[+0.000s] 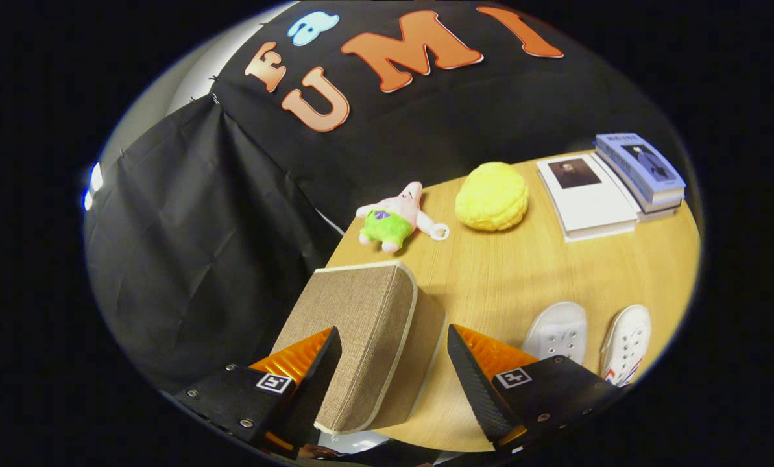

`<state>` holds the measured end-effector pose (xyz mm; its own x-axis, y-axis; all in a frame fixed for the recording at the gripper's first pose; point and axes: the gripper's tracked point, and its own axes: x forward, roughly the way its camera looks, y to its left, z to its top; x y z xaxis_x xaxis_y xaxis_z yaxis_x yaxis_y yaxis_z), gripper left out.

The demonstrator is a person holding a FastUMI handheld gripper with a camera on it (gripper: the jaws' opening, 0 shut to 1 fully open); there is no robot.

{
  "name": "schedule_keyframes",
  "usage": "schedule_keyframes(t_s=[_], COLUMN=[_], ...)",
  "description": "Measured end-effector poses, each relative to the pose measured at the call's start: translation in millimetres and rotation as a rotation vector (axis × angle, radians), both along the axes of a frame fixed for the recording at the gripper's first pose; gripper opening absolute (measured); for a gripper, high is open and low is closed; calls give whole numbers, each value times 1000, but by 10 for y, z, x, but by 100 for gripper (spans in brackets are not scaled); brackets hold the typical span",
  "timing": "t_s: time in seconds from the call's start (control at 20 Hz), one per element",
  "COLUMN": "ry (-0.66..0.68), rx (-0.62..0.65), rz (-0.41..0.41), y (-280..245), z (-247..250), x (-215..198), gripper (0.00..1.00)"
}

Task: Open the storage box then place both shoes into the box .Put the left shoe in first, then the right shoe, with the right side of both shoes facing outward in a uniform manner.

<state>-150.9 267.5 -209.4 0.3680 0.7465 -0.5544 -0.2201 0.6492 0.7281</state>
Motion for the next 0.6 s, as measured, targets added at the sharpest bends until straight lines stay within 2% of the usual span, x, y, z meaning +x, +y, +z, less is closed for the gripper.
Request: schedule_keyframes(t_s=[0.2,0.45,0.6], ry=[172,284,372], rx=[112,177,258], rz=[-16,4,-28], y=[245,452,539], z=[-194,-399,-414], x=[-183,-337,-359], gripper=[98,97,97])
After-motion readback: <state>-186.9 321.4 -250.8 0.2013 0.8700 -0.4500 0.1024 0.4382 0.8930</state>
